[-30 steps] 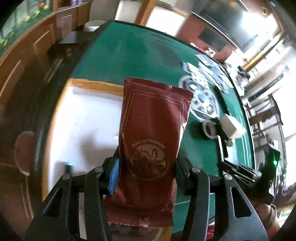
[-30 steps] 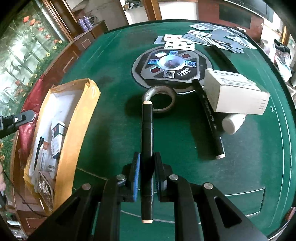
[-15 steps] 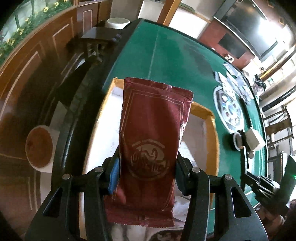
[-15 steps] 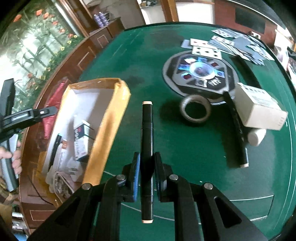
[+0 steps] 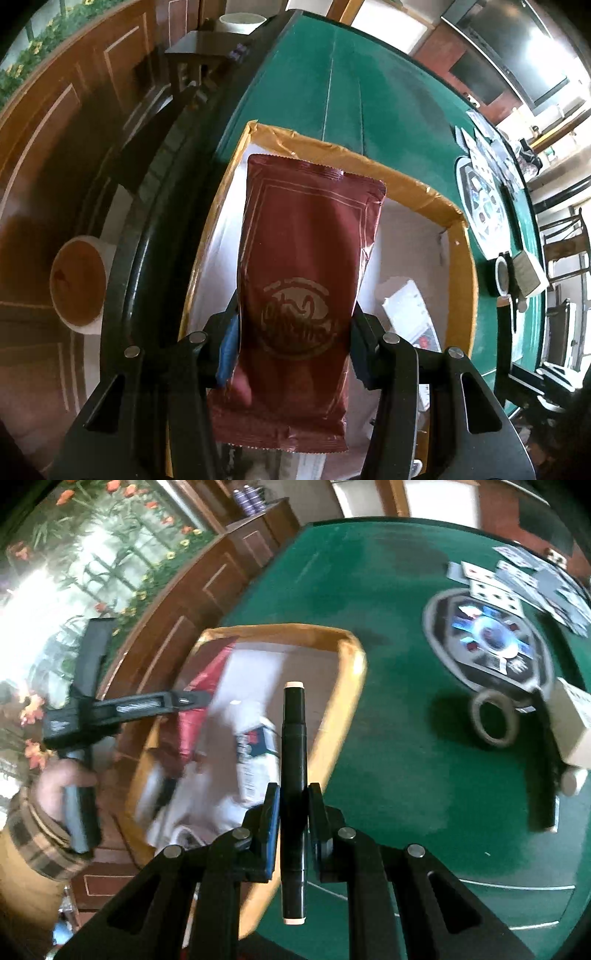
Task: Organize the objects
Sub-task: 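Carry the red pouch with the left tool while the right tool carries the marker over the tray, then release the red pouch into the tray with the left tool while the right tool releases the marker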
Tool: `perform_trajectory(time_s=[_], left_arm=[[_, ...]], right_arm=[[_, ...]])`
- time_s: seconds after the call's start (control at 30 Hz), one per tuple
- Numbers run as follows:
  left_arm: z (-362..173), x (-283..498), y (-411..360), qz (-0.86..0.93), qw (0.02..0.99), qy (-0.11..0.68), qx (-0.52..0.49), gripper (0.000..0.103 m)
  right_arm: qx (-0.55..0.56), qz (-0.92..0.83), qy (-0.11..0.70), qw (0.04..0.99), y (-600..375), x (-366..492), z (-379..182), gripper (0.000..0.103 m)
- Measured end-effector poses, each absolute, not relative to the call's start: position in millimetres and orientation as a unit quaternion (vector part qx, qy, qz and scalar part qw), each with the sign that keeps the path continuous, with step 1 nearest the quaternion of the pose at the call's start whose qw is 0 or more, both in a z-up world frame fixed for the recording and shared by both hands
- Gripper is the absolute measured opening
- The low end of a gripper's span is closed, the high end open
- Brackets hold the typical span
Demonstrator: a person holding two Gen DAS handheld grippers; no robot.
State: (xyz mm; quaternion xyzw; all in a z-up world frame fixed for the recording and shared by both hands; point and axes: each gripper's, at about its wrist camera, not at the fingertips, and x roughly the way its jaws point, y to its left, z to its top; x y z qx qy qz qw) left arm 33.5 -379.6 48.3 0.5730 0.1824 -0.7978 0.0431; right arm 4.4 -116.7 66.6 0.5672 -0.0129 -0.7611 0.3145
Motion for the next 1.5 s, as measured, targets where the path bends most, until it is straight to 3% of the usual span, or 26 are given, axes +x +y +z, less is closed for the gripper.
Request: perform_trajectory(time_s=[0.2,0.6,0.93,1.5], left_arm=[[41.1,33.9,-383.5,-0.795,0.048,0.175,0.578,0.050],[40.1,30.2,-381.5,-0.798,0.053,0.167,0.577,0.050],[38.9,33.2,-377.3,-0.800,0.058,0.160,0.576,0.050],[34.9,33.1,-368.1,-0.798,0.069,0.129,0.584,0.051]], right_arm=[[0.574,-0.746,-0.001,0.339,-158.3,2.1,65.5,0.013],[0.650,-0.675,-0.058,0.346,-208.2,-5.9,24.6,0.013],[0.646,-0.699,-0.073,0.298,-192.4,-22.6,15.3,0.013],[0.642,-0.697,-0.056,0.316,-194.0,-22.0,20.7,0.014]])
